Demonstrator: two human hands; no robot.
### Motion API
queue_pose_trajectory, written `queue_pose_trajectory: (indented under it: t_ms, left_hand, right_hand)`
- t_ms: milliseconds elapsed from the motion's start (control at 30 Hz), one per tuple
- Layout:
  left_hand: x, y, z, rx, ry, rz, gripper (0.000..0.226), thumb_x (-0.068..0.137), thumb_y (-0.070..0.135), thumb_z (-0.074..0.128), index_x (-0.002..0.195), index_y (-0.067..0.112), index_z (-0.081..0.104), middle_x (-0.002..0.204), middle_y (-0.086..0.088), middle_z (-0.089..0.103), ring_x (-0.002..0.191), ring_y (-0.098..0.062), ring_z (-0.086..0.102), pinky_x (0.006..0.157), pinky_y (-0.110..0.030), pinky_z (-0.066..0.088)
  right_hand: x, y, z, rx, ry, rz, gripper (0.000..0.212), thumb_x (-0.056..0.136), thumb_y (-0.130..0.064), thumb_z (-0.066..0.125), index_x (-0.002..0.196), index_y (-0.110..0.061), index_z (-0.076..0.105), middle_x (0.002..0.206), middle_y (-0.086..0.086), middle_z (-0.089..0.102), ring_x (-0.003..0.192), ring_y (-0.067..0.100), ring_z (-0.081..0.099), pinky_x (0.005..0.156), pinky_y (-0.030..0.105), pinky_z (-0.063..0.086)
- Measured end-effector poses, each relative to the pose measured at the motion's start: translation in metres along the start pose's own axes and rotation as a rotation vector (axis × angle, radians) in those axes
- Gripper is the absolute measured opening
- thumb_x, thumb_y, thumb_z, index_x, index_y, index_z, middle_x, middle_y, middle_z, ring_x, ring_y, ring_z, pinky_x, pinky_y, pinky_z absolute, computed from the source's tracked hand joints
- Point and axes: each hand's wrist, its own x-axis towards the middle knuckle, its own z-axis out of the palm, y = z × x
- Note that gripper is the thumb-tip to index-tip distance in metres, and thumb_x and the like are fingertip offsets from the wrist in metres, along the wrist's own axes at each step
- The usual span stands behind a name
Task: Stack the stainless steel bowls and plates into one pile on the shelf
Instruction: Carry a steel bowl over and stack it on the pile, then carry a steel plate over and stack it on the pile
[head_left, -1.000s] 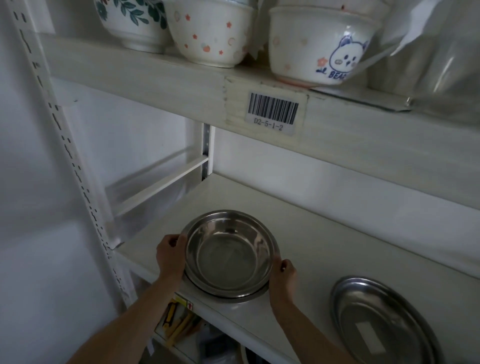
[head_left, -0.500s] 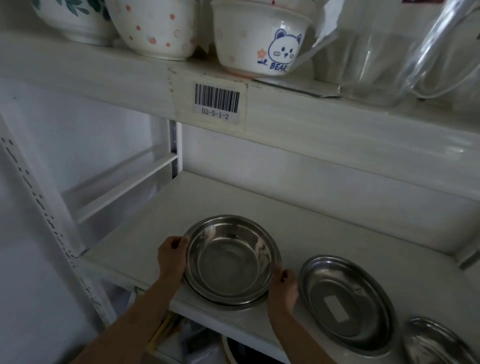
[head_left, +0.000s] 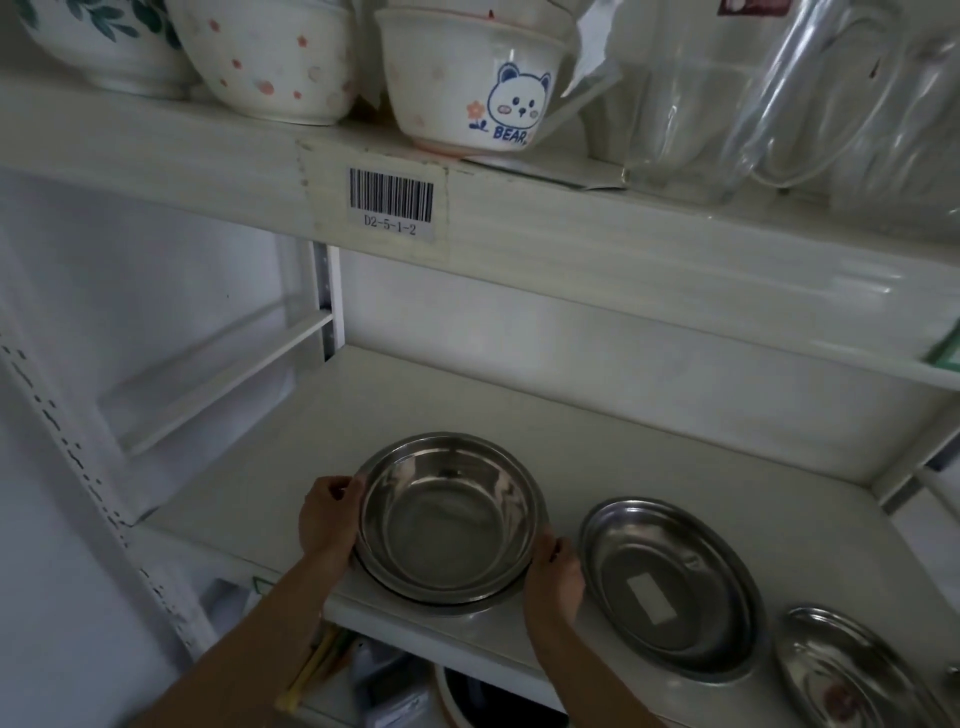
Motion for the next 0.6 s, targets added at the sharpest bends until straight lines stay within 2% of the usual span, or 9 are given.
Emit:
queue_pose_trajectory:
  t_ms: [133,267,367,500,533,600]
  left_hand:
    - [-0.005,0.018,-0.002,0.038,0.103,0.109,0.036,0.086,0.030,0.065,0.112,0.006,0.063,0.111,-0.015,0.064,0.100,-0.031,0.063,0.086,-0.038,0.048]
    - [-0.043,0.056,0.006,-0.056,0.104,0.300,0.028,0.089,0.021,0.062,0.113,0.007,0.061,0.111,-0.006,0.056,0.091,-0.015,0.056,0.076,-0.020,0.041]
    - [-0.083,0.075,0.023,-0.106,-0.021,0.429,0.022,0.092,0.023,0.060,0.111,0.013,0.060,0.107,0.002,0.058,0.087,-0.011,0.059,0.070,-0.015,0.044]
    - [-0.134,0.079,0.050,-0.129,-0.214,0.464,0.022,0.091,0.037,0.059,0.107,0.021,0.061,0.088,0.013,0.065,0.079,0.003,0.063,0.065,-0.007,0.046]
    - [-0.144,0.075,0.058,-0.137,-0.274,0.451,0.027,0.089,0.044,0.058,0.106,0.022,0.061,0.086,0.014,0.066,0.078,0.003,0.064,0.066,-0.010,0.048]
    - [-0.165,0.064,0.073,-0.194,-0.385,0.401,0.029,0.086,0.048,0.058,0.101,0.023,0.062,0.082,0.007,0.068,0.078,-0.010,0.066,0.071,-0.025,0.053]
  right_hand:
    - [-0.008,0.007,-0.008,-0.029,-0.012,0.004,0.033,0.101,-0.027,0.039,0.080,-0.006,0.053,0.089,0.026,0.065,0.090,0.040,0.063,0.071,0.037,0.039]
    - [-0.017,0.021,-0.015,-0.043,-0.007,-0.010,0.039,0.100,-0.032,0.040,0.088,-0.003,0.063,0.095,0.022,0.069,0.092,0.039,0.064,0.072,0.036,0.042]
    - [-0.025,0.032,-0.024,-0.046,-0.012,0.009,0.046,0.100,-0.039,0.038,0.088,-0.007,0.069,0.088,0.017,0.072,0.087,0.036,0.067,0.075,0.037,0.048]
    - [-0.039,0.044,-0.048,-0.046,-0.059,0.012,0.046,0.099,-0.041,0.036,0.089,-0.010,0.069,0.087,0.012,0.073,0.085,0.030,0.067,0.073,0.033,0.046]
    - [-0.041,0.048,-0.054,-0.046,-0.068,0.018,0.045,0.099,-0.041,0.037,0.089,-0.011,0.068,0.086,0.010,0.072,0.085,0.031,0.067,0.074,0.034,0.047]
    - [-0.047,0.056,-0.068,-0.043,-0.084,0.049,0.043,0.099,-0.042,0.038,0.086,-0.014,0.067,0.079,0.005,0.069,0.084,0.031,0.068,0.076,0.038,0.050]
